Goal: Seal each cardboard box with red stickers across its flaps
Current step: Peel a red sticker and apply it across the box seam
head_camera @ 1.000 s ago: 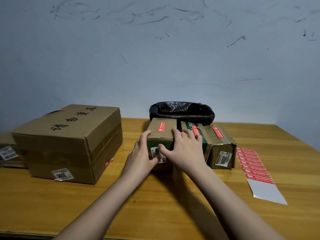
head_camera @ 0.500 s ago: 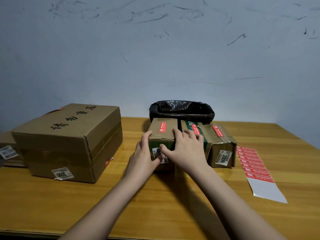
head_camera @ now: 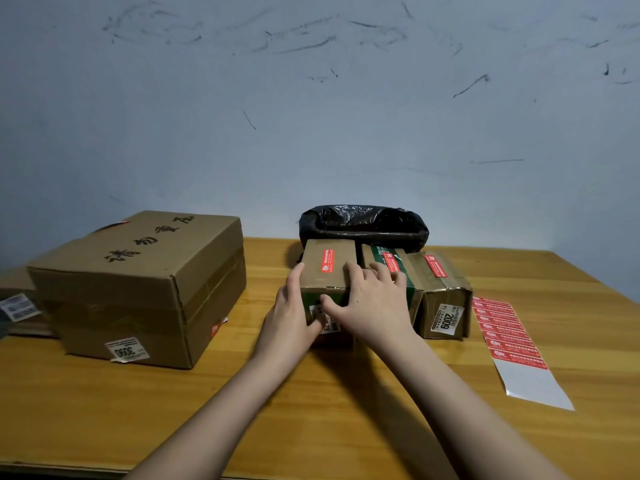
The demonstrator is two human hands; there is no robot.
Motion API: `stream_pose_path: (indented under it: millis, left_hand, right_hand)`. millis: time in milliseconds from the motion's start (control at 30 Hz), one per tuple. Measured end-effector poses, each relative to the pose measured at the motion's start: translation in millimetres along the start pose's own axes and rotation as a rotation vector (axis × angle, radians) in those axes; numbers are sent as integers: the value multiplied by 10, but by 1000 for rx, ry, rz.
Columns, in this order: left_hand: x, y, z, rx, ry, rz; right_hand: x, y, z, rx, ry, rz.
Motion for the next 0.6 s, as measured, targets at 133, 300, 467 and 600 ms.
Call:
stream_pose_path:
  millis: [133,300,467,600]
  left_hand:
    - [-6,5,14,-14,-21,2]
    - [-14,16,56,-11,-58,15]
    - [-22,3,33,-12,-107,33]
    - [-20,-10,88,-40,-129,48]
  right_hand:
    - [14,-16,69,19,21,-1]
    - [18,-28,98,38,13,5]
    - [41,-53,95,52,7,5]
    - [36,-35,160,48,19,9]
Point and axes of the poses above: each hand's wrist, its own x-axis away from the middle knuckle, its own z-axis out of the back of the hand, y = z × x, the point moved 9 cm from there along -x, towards the middle knuckle, and after that the axes turned 4 degrees about z, right-handed, at the moved point
